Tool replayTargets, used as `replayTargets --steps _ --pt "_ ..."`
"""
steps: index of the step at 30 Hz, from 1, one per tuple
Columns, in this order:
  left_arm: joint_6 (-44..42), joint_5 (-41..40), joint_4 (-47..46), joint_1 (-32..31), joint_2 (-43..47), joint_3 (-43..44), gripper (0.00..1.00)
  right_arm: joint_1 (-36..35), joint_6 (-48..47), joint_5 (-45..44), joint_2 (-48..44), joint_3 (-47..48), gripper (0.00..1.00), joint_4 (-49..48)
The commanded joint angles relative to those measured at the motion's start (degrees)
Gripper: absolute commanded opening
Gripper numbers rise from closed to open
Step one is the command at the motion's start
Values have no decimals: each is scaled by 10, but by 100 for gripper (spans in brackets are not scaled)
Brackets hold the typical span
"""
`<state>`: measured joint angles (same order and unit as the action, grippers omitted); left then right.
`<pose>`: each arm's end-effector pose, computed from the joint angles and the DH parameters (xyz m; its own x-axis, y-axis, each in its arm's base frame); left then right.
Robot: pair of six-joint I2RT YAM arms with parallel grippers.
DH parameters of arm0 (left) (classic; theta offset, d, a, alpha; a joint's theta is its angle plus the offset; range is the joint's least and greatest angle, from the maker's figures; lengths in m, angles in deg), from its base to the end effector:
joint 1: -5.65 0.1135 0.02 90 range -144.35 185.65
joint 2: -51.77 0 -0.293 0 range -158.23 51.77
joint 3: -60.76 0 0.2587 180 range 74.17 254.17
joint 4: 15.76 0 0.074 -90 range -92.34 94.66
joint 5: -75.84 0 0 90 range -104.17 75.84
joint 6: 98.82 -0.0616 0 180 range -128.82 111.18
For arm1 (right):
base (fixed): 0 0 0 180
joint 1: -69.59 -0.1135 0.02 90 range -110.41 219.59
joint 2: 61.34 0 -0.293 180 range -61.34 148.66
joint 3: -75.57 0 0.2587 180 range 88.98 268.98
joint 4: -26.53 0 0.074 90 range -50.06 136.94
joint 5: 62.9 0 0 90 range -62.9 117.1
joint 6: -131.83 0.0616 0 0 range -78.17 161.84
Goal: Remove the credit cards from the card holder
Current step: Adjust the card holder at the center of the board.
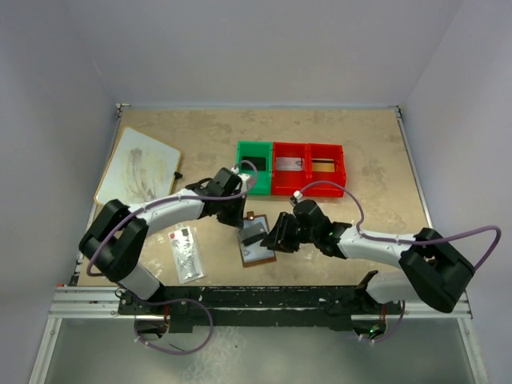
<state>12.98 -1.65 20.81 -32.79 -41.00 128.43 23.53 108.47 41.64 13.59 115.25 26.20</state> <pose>0.2518 -0.2169 0.1783 -0.8954 0.2479 -0.3698 0.3822 0.8539 -0.3533 0.1725 0.2013 0.1706 -0.9285 0.3171 -0.1932 0.0316 0.5860 0.8097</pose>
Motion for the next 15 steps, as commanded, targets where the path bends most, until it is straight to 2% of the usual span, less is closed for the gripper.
replayTargets --steps 1,6,10,13,15 --pt "133 -104 -81 6 81 -70 1 3 7 23 26 44 38 -30" --pt "263 -153 -148 4 172 -182 3 2 29 39 83 62 38 -109" --pt "327 -187 -167 -3 245 -248 4 2 73 61 132 50 38 -190" --pt "337 -211 -148 -9 274 -260 12 0 82 76 167 52 38 -210" --pt "332 -218 -132 -10 279 -259 27 -4 83 79 182 54 38 -218"
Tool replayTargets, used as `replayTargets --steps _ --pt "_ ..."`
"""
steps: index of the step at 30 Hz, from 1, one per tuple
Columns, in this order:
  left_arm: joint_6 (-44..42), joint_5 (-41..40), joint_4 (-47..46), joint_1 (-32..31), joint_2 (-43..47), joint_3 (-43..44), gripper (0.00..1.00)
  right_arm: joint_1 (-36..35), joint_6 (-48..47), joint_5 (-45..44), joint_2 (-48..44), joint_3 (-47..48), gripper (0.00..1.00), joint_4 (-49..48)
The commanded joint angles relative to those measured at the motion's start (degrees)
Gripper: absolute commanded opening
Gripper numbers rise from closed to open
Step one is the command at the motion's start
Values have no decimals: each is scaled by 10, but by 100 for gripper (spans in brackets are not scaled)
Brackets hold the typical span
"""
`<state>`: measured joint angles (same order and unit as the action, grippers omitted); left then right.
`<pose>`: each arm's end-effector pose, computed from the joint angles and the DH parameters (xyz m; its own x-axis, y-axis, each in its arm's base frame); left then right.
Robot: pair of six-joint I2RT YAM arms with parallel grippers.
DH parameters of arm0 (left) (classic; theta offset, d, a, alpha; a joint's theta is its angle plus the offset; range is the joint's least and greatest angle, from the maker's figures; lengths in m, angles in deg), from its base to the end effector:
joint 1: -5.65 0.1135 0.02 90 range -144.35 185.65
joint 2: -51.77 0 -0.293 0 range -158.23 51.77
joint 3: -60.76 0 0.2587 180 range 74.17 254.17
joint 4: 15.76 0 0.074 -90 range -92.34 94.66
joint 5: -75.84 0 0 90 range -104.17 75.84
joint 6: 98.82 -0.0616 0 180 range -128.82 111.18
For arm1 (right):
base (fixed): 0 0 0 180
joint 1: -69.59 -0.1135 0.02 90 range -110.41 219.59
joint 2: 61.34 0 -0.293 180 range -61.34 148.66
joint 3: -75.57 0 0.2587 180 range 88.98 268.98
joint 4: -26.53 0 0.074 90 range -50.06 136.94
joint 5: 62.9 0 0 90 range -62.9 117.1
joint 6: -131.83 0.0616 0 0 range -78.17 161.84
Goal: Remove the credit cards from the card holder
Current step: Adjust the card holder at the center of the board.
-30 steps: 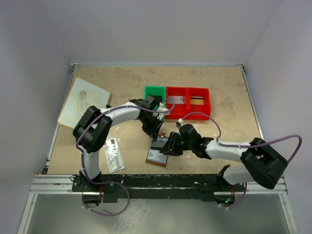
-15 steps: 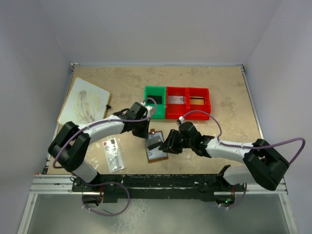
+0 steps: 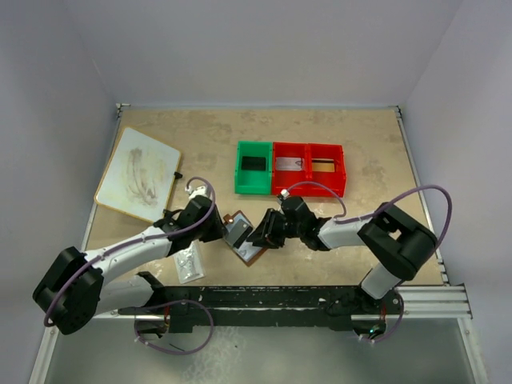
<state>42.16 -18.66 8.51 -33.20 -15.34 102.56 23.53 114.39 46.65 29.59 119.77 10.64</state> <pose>0.1804 -0.1391 0.1697 -0.8284 -0.3273 -0.4546 -0.0919 0.8799 -0.4661 0.2041 0.2415 0.1504 -0.9442 0.3158 -0.0937 0.0763 0.4861 0.8705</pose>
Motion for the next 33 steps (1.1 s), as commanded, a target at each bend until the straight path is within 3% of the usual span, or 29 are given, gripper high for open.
replayTargets --steps 1,10,16,20,25,29,33 --pt "39 -50 -1 -7 23 3 33 -5 26 30 27 10 38 -66" --pt "-52 -81 49 -6 10 74 61 -13 33 19 54 34 39 -50" --pt "-124 -24 46 3 -74 138 64 -18 24 -1 36 49 39 -16" --pt "-142 21 36 3 -107 153 54 -22 36 6 52 52 39 -28" --pt "-153 -12 77 3 -119 157 47 -27 59 -17 53 41 38 -13" --pt "-153 -20 104 3 -128 165 33 -27 62 -21 58 36 38 -2" --pt "-153 -23 121 0 -127 160 31 -27 73 -21 70 29 36 -3"
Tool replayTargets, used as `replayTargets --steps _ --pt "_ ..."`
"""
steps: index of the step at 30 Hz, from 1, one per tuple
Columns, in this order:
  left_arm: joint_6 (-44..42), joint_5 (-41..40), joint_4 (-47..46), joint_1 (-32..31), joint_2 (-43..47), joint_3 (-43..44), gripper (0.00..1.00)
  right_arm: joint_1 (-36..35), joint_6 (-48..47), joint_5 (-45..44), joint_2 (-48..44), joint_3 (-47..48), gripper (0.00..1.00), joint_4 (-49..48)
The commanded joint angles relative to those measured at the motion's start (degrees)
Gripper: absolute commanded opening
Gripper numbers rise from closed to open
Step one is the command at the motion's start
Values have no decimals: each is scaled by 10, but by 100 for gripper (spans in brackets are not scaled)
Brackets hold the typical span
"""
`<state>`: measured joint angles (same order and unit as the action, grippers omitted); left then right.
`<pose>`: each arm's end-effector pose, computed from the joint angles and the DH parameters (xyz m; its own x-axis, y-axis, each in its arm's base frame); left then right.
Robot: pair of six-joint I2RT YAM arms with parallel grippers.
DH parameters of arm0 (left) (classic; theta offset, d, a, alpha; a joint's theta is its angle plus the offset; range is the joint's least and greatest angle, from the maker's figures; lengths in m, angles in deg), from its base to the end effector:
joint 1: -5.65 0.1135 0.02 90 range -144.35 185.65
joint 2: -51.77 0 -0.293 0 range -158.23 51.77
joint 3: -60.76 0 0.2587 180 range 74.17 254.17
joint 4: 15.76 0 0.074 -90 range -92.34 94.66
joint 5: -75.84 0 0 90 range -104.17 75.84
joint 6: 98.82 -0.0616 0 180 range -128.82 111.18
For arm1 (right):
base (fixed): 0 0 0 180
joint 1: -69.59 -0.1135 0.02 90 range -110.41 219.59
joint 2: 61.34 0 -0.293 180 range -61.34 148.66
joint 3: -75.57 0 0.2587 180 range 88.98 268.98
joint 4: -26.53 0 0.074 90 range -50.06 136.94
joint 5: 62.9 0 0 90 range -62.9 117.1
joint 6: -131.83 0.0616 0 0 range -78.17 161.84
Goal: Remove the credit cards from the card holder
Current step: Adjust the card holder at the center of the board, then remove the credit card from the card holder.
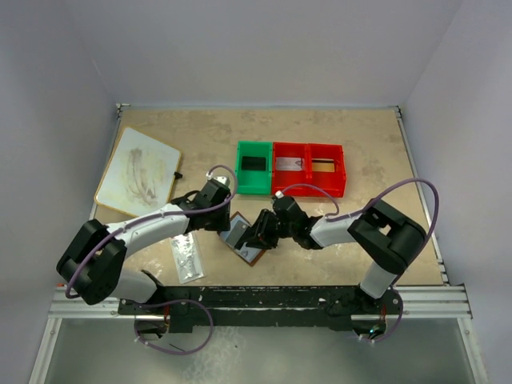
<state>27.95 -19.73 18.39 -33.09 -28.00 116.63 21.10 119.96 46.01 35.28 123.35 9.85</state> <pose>0.2191 -0.1681 0.1822 -0.8790 -0.0586 -0.4732 0.0706 0.9655 -0.2508 0.2078 0.2649 0.1394 -0.9438 0.3305 -0.0053 0.1621 0.4768 0.8639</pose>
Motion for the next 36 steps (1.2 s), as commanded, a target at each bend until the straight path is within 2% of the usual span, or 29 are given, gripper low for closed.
replayTargets --steps 1,10,14,19,24,36 --pt "-11 -12 24 -3 -1 18 31 -3 20 -13 15 -9 36 7" --pt "9 15 4 -17 17 -11 43 -2 20 -30 1 -8 36 49" --pt "34 -24 7 -24 22 -24 43 -1 10 -40 -11 -1 36 76" --pt "50 -71 12 -24 39 -34 40 1 9 -38 -13 -2 36 73" --pt "44 -72 15 -26 -3 -31 34 1 5 -42 -7 13 37 91" --pt "56 -80 -7 -45 -20 -56 33 2 -26 -66 20 78 37 169"
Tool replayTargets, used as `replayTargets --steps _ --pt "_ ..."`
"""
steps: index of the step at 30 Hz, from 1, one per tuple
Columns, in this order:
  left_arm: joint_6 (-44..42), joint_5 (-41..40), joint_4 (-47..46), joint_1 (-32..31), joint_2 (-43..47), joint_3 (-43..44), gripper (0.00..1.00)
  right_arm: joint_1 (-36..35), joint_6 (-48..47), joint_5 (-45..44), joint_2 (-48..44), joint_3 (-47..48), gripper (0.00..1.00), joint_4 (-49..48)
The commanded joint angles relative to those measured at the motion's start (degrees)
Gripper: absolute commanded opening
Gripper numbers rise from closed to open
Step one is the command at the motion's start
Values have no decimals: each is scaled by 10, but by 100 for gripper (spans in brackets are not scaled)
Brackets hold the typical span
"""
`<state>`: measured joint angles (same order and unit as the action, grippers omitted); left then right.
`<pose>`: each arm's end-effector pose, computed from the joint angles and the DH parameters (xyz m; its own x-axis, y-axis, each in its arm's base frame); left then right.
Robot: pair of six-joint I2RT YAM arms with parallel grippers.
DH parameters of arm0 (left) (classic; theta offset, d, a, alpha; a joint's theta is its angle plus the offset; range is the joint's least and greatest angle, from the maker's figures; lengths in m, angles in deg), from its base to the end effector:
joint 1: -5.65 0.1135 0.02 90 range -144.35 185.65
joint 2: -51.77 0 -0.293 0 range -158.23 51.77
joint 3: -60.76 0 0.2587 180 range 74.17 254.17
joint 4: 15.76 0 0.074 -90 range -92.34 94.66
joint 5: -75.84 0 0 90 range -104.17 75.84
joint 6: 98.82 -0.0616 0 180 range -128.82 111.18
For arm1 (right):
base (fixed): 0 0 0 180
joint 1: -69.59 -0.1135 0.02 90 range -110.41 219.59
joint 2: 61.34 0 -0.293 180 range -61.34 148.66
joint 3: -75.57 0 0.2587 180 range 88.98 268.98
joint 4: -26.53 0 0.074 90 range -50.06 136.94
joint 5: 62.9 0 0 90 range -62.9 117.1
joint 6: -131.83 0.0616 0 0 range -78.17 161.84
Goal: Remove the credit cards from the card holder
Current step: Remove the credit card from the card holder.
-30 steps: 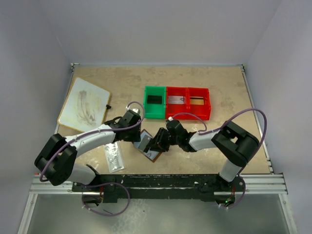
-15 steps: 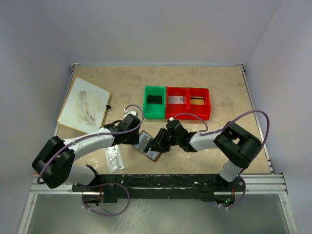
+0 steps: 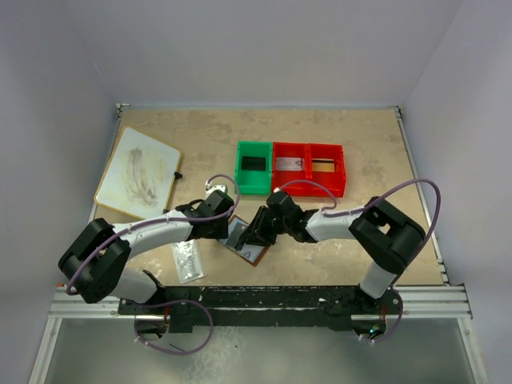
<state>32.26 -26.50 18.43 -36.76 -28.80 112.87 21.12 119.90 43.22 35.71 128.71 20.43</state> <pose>0.2016 -0.1664 0.1601 -0.8796 -0.0659 -0.4710 0.0111 0.9872 -0.1588 0.2176 0.2715 0.1432 -0.9300 0.3677 0.0032 0.2189 0.5467 0.8082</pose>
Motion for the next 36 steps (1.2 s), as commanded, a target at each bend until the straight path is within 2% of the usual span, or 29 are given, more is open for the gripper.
replayTargets --steps 1,8,16,20,22,26,36 --pt "15 -15 -8 -10 -13 -20 32 1 -25 -39 17 27 36 63" --pt "22 -27 -3 -11 -10 -25 30 1 -8 -33 20 10 33 24" --pt "21 -26 -1 -11 -4 -18 30 2 2 -27 25 -1 24 -23" --pt "18 -27 4 -11 -1 -13 29 3 1 -34 19 -1 18 -37" --pt "18 -29 6 -12 0 -12 30 4 1 -37 15 -3 8 -37" --pt "19 -34 11 -11 3 -9 30 9 2 -42 1 -19 0 -46" --pt "19 -41 15 -11 7 -6 29 18 -6 -34 -33 -41 0 -45"
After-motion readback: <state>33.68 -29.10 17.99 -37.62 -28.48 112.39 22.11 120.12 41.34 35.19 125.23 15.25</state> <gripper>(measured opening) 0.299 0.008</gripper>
